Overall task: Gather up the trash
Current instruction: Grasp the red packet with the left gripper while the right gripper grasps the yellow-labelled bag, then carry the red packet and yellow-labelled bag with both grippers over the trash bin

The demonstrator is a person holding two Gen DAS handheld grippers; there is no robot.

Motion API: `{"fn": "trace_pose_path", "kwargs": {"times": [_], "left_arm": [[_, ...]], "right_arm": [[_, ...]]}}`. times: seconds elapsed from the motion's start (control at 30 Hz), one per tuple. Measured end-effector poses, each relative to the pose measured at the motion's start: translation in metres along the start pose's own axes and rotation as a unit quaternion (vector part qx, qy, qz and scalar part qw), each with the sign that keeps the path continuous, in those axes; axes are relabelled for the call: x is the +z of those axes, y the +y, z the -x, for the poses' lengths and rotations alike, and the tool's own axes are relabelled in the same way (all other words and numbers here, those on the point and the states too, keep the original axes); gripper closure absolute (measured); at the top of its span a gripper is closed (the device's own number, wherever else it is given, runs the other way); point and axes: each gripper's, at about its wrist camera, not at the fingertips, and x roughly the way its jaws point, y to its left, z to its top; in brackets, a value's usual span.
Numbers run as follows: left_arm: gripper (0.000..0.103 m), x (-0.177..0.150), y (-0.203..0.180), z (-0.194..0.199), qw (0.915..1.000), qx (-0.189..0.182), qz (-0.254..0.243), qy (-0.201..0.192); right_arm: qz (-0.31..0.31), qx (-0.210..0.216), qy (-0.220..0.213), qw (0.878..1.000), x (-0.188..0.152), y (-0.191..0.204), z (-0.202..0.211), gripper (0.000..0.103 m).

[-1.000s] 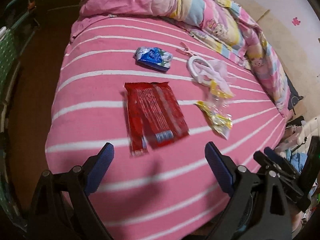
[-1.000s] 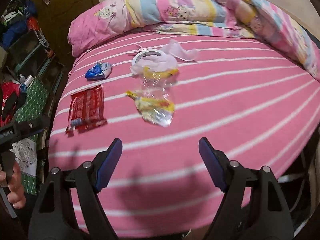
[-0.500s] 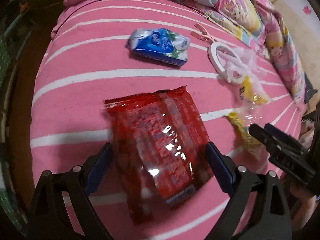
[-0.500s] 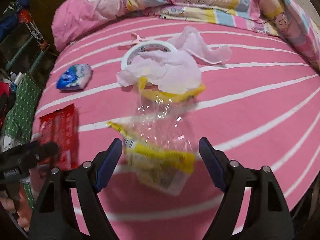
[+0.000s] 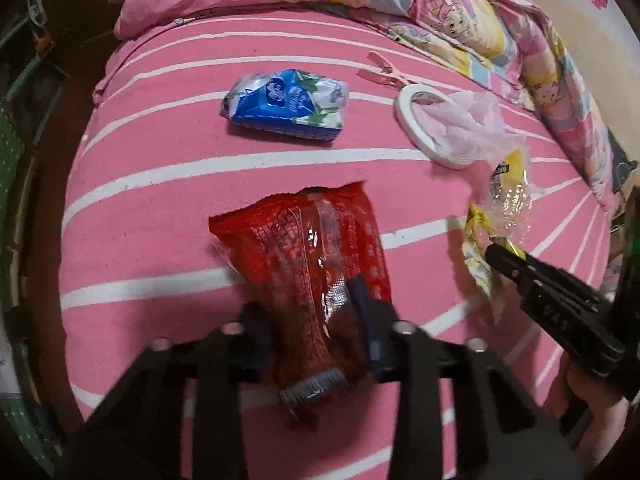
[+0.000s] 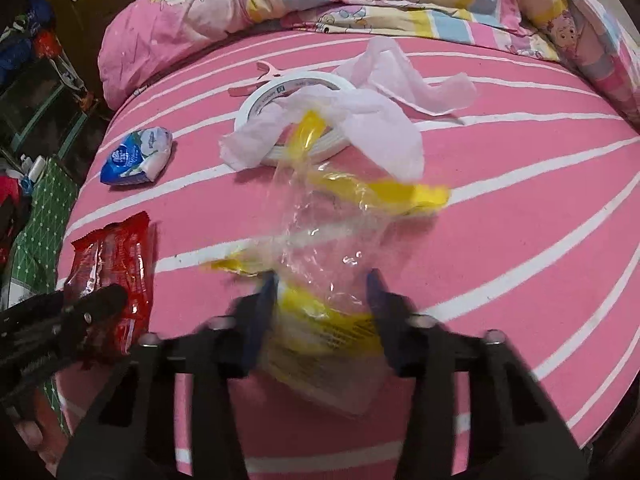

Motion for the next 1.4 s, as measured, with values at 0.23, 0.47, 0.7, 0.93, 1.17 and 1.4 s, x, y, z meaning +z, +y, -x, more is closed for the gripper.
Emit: {"fn": "trace_pose_path", "kwargs": {"times": [0.23,0.47,0.7,0.93,1.17,1.4], "left_arm": [[0.09,-0.013,-0.008,0.029,0.9986,-0.05,0.007,-0.017],[0.09,-0.031,-0.009,0.072,0.9949,-0.091,0.022,-0.038],[0.09,-0.049,-0.029,0.117,0.9905,-0.125,0.015,-0.055],[0.09,-0.074,-0.076,0.149,0.9858,-0.156,-0.021,-0.058],[0.09,-0.109,-0.148,0.163,0.9781,-0.191,-0.07,-0.043],[0.09,-0.155,-0.238,0.15,0.9657,-0.222,-0.135,-0.004]], "right_arm": [[0.002,0.022,-0.027,0.999,-0.014,-0.003,0.04,0.088],[0.009,0.047,-0.046,0.998,-0.037,0.005,0.093,0.088],[0.008,0.055,-0.068,0.996,-0.07,0.01,0.149,0.088],[-0.015,0.049,-0.084,0.995,-0.11,-0.007,0.201,0.088],[-0.052,0.026,-0.101,0.993,-0.15,-0.053,0.25,0.088],[-0.117,-0.006,-0.112,0.987,-0.205,-0.123,0.289,0.088]]}}
